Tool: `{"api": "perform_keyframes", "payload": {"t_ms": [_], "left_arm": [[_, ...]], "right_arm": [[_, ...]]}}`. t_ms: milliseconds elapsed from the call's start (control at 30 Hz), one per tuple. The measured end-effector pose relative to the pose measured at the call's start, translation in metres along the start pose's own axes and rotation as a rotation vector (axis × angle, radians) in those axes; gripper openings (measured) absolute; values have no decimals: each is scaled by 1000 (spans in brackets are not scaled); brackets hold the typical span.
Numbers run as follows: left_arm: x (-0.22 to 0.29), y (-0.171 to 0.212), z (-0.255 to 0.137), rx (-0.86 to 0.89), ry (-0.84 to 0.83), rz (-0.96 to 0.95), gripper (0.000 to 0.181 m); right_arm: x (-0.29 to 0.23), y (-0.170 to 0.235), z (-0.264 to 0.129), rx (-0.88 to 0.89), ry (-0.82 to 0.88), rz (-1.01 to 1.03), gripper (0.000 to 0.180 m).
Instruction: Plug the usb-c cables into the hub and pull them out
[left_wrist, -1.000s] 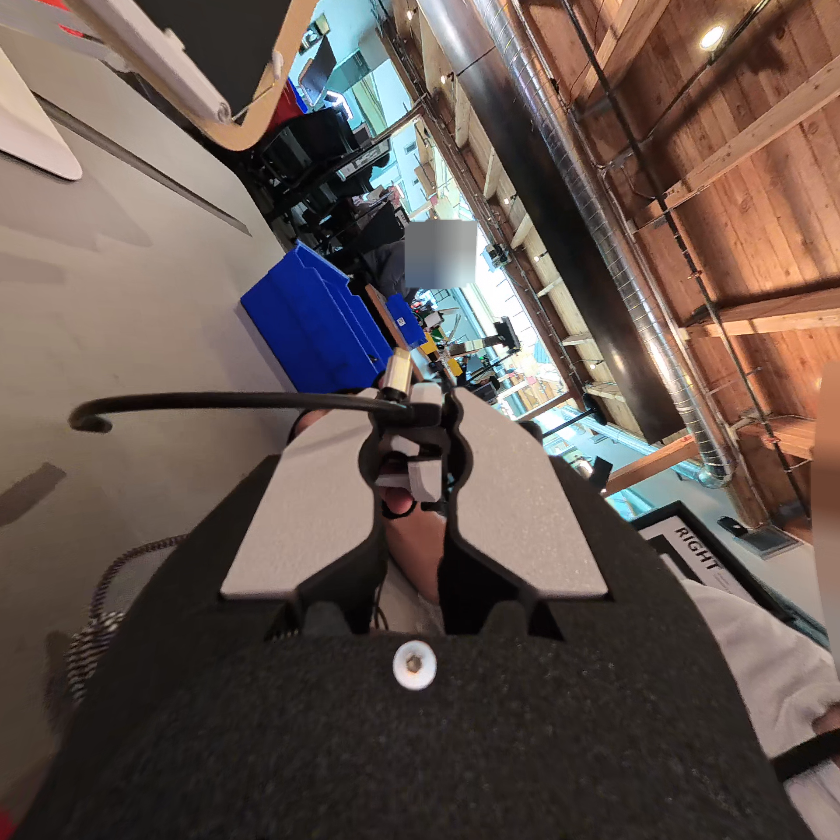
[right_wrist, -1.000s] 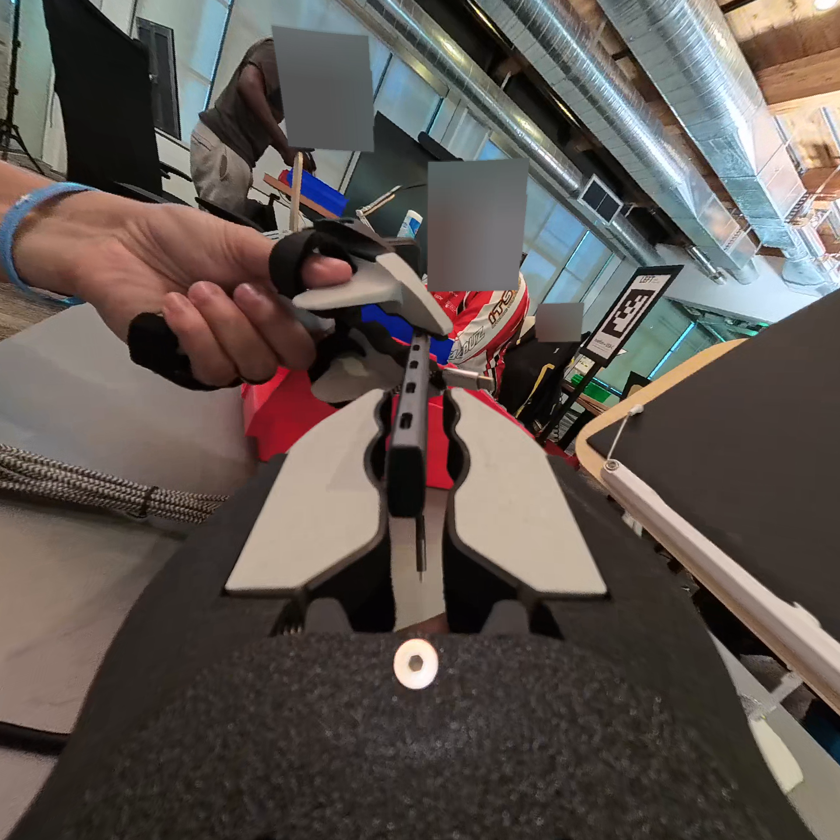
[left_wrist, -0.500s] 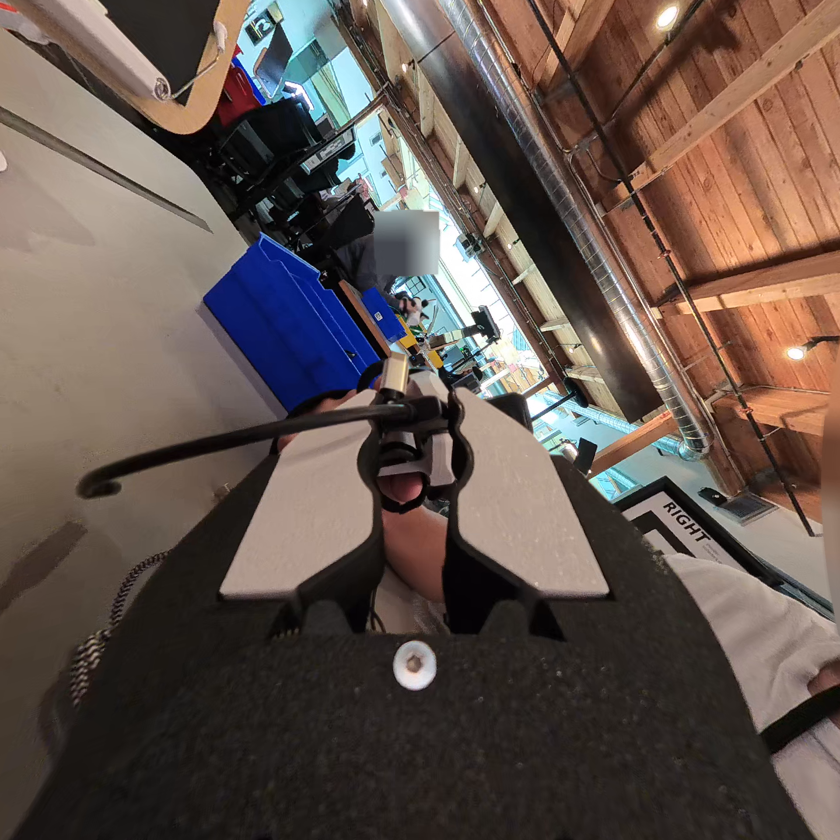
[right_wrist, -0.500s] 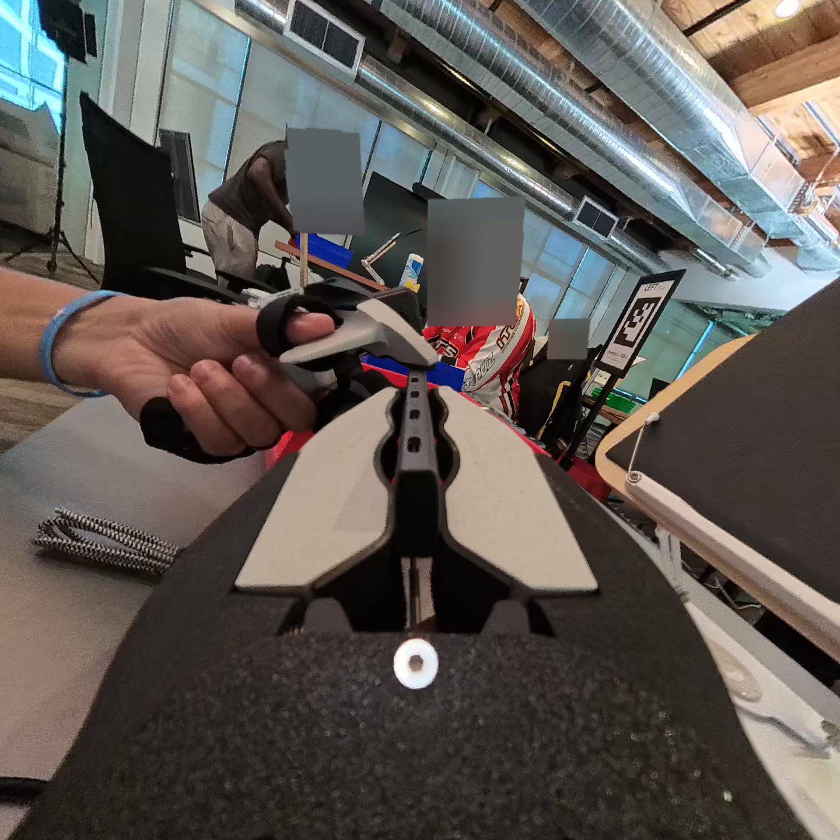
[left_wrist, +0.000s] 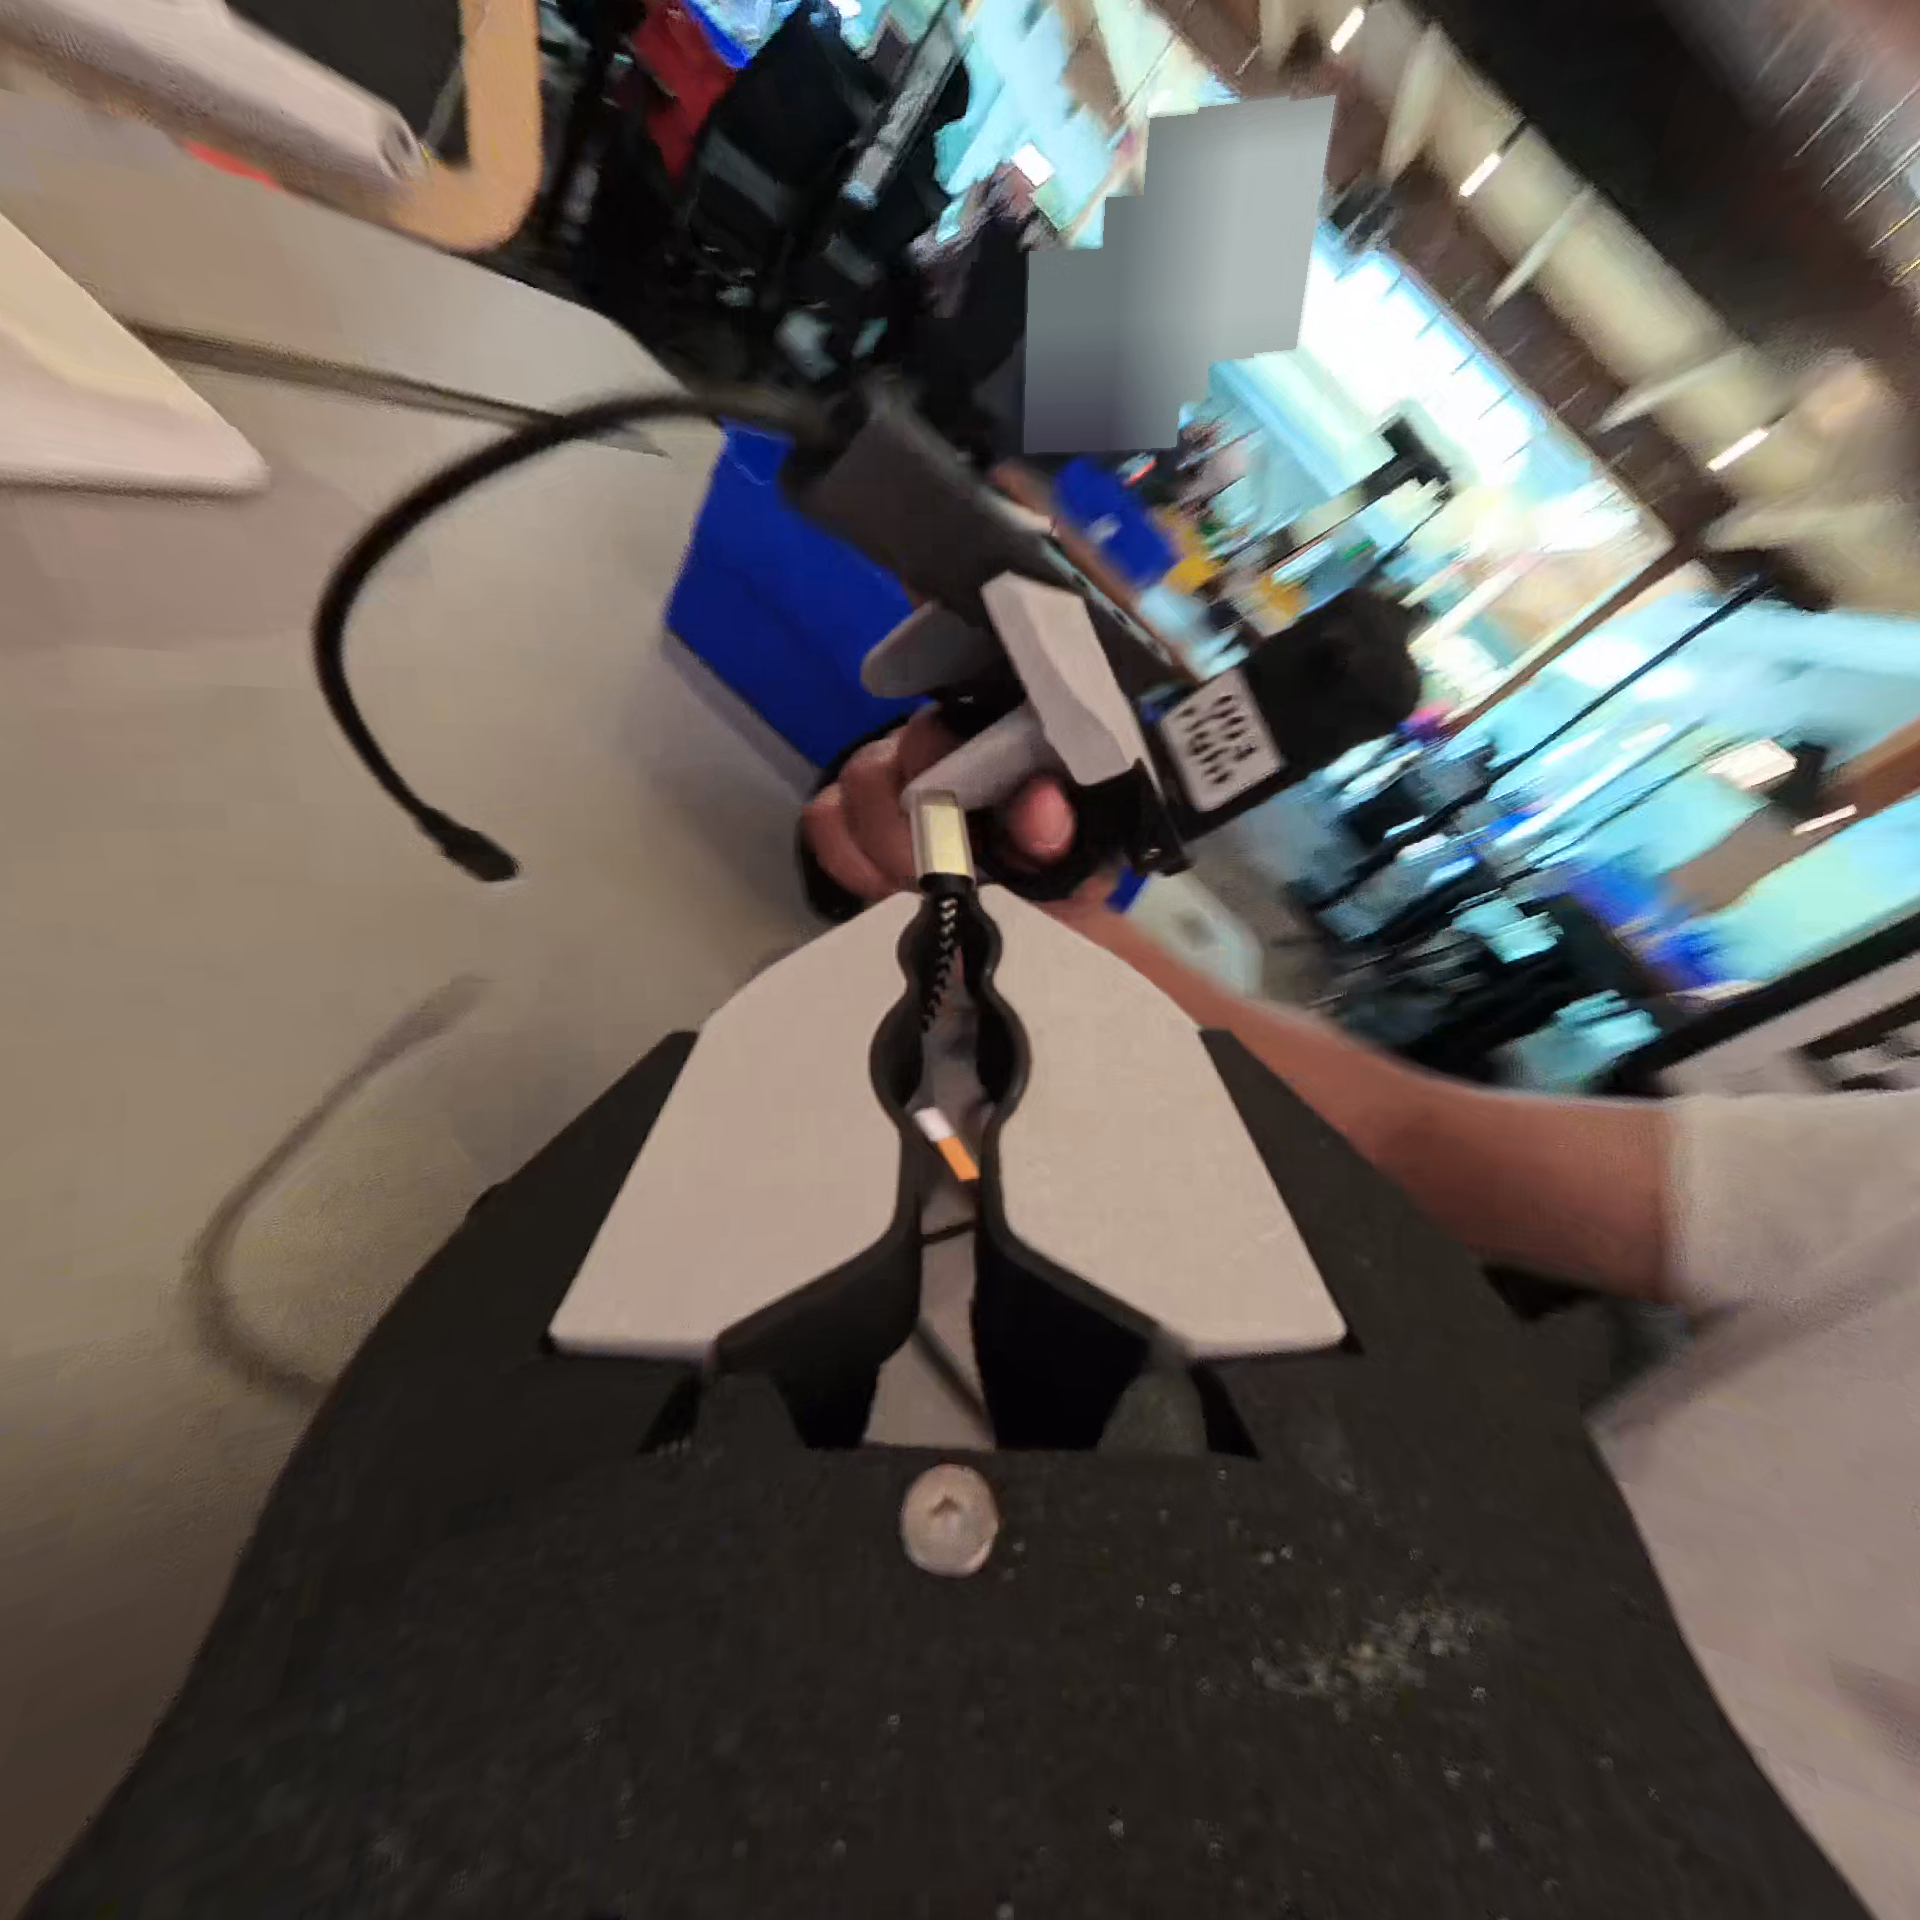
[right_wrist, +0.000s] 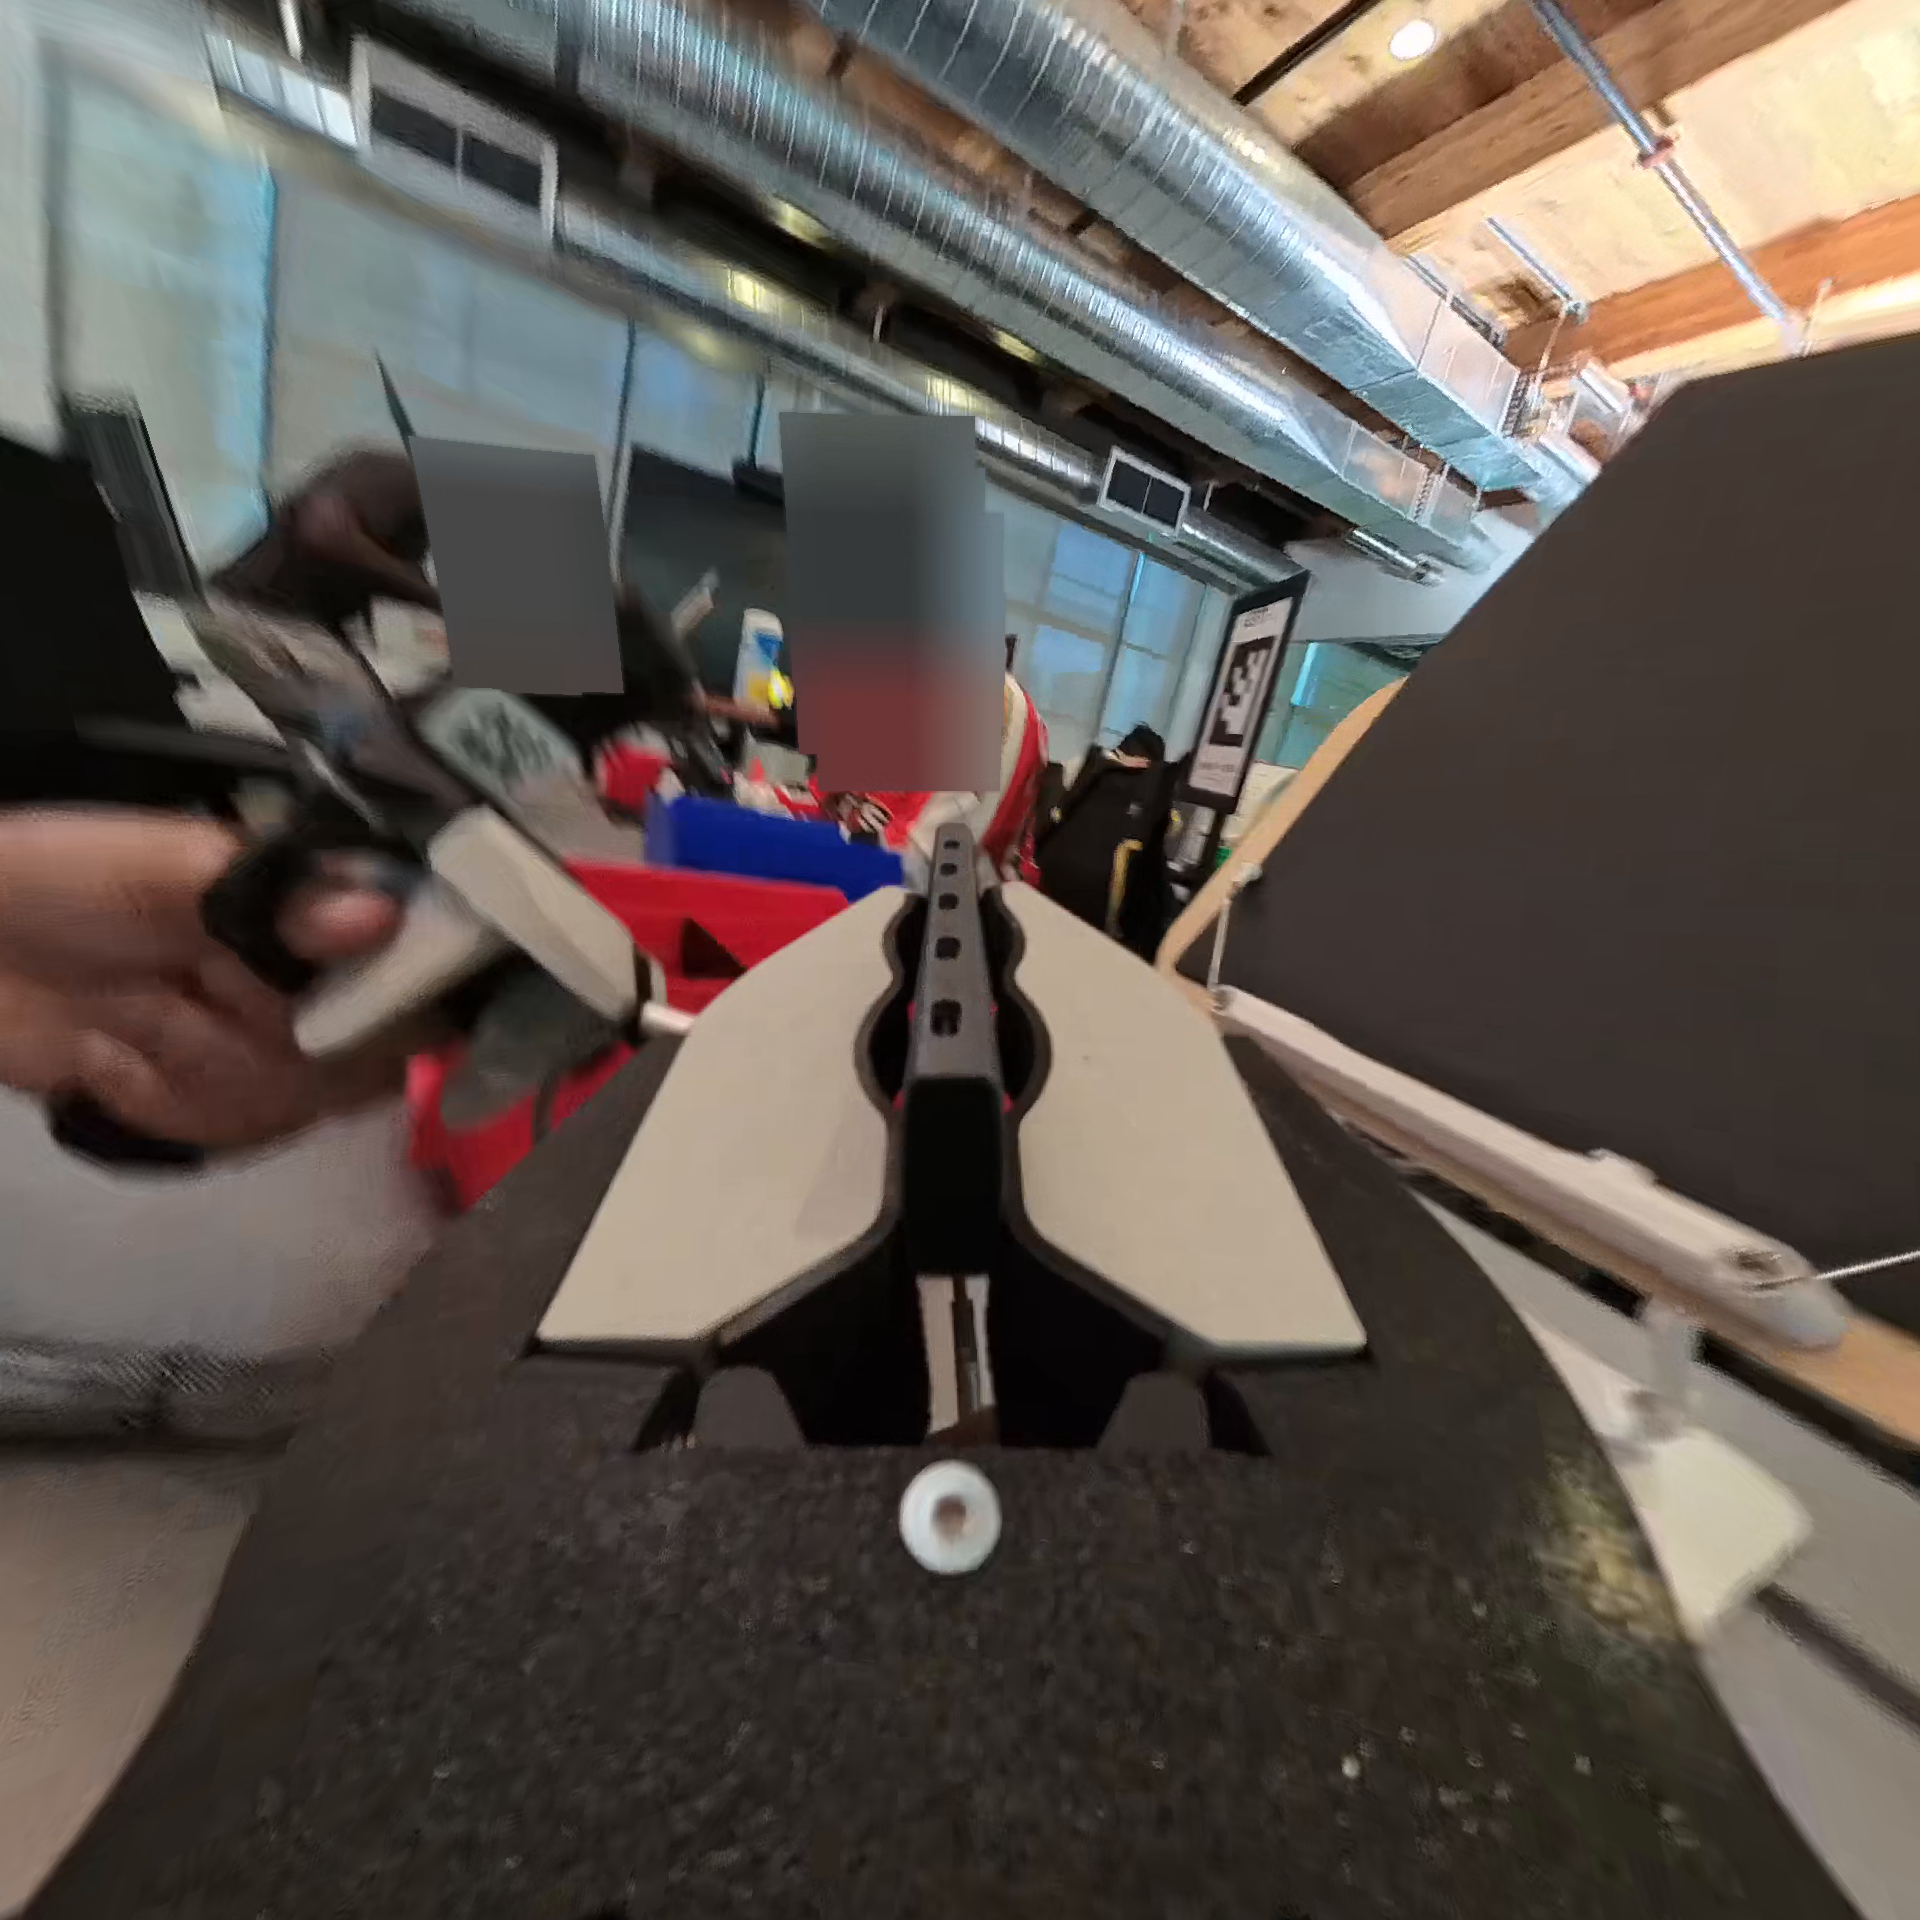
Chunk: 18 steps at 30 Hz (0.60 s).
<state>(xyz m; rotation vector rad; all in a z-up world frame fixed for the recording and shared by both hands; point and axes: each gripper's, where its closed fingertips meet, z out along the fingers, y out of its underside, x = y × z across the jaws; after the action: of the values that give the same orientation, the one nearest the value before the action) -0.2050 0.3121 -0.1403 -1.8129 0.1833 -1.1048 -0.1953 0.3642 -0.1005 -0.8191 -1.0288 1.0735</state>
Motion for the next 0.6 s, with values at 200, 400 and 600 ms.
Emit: {"api": "perform_keyframes", "payload": {"t_ms": [200, 400, 600], "left_arm": [[0, -14, -19, -157, -298, 290, 3], [-1, 1, -20, -288, -340, 295, 2], [-10, 13, -23, -381, -396, 292, 2]], "right_arm": [[-20, 28, 6, -170, 0, -443, 11], [-41, 38, 9, -203, -47, -680, 11], [-48, 46, 10, -238, -65, -821, 11]]}}
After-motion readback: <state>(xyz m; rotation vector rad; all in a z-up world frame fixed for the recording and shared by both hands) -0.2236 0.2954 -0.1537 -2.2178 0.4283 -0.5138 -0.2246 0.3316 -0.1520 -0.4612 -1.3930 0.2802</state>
